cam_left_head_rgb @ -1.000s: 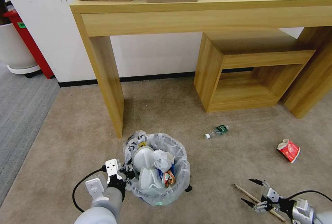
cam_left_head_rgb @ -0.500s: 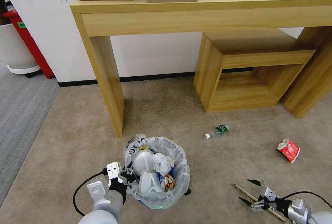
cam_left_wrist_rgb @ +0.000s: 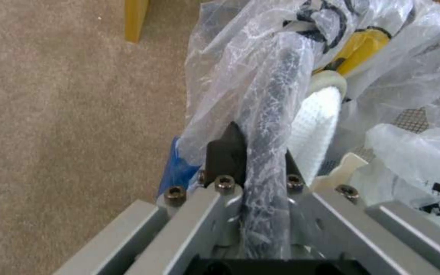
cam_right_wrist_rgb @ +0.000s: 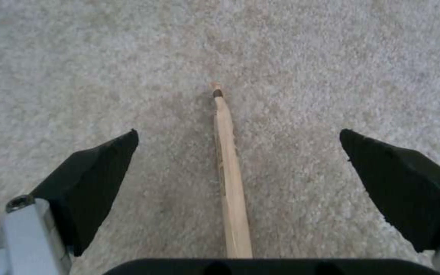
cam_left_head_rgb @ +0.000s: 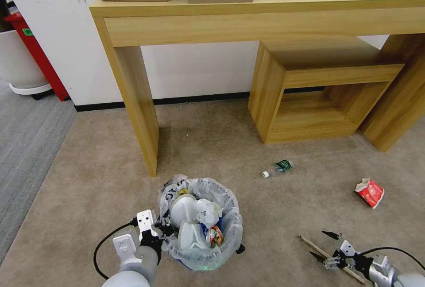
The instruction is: Pick up the trash bin and place the garbage on the floor into it.
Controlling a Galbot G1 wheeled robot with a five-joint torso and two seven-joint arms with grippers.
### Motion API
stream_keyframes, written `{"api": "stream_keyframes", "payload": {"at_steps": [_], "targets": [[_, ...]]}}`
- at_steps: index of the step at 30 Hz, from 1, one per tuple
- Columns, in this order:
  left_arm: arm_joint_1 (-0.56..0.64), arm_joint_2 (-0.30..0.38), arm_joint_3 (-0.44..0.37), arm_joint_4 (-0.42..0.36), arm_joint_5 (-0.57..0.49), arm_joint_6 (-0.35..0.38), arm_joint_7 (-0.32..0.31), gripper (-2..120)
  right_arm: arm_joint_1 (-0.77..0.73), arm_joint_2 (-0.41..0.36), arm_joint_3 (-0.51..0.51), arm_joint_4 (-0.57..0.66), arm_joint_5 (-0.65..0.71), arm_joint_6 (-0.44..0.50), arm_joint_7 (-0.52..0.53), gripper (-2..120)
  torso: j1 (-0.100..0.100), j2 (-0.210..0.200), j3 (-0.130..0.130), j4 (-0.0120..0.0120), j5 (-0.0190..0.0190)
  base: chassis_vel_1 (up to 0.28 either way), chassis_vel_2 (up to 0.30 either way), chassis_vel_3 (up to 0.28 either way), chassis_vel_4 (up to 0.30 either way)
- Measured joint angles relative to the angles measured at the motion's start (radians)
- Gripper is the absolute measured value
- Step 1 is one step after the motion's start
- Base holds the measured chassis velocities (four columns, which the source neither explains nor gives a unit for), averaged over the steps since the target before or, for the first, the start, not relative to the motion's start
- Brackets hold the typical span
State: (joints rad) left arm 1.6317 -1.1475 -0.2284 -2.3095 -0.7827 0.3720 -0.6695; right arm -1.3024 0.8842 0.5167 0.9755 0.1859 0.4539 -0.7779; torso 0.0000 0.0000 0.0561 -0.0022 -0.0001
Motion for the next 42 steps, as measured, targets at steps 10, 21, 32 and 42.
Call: {"api": "stream_keyframes", "payload": {"at_steps": [10,21,32,42], "targets": [[-0.008,0.007,0.009,0.016,-0.005,-0.003,-0.003,0,0.058,0.03,-0.02,-0.076,0.004,0.003,0.002,100,0.0,0.0,0.0,0.0001,0.0,0.0,0.0,0.0,0.0],[-0.016,0.016,0.012,0.025,-0.014,-0.006,-0.006,0,0.06,0.048,-0.018,-0.102,0.003,0.004,0.001,100,0.0,0.0,0.0,0.0,0.0,0.0,0.0,0.0,0.0],[-0.013,0.016,0.015,0.027,-0.011,-0.008,-0.006,0,0.071,0.058,-0.017,-0.122,0.003,0.004,-0.01,100,0.0,0.0,0.0,0.0001,0.0,0.0,0.0,0.0,0.0],[-0.003,0.016,0.012,0.025,-0.004,-0.008,-0.007,0,0.079,0.072,-0.017,-0.142,-0.002,0.012,-0.023,100,0.0,0.0,0.0,0.0001,0.0001,0.0,0.0,0.0,0.0]]}}
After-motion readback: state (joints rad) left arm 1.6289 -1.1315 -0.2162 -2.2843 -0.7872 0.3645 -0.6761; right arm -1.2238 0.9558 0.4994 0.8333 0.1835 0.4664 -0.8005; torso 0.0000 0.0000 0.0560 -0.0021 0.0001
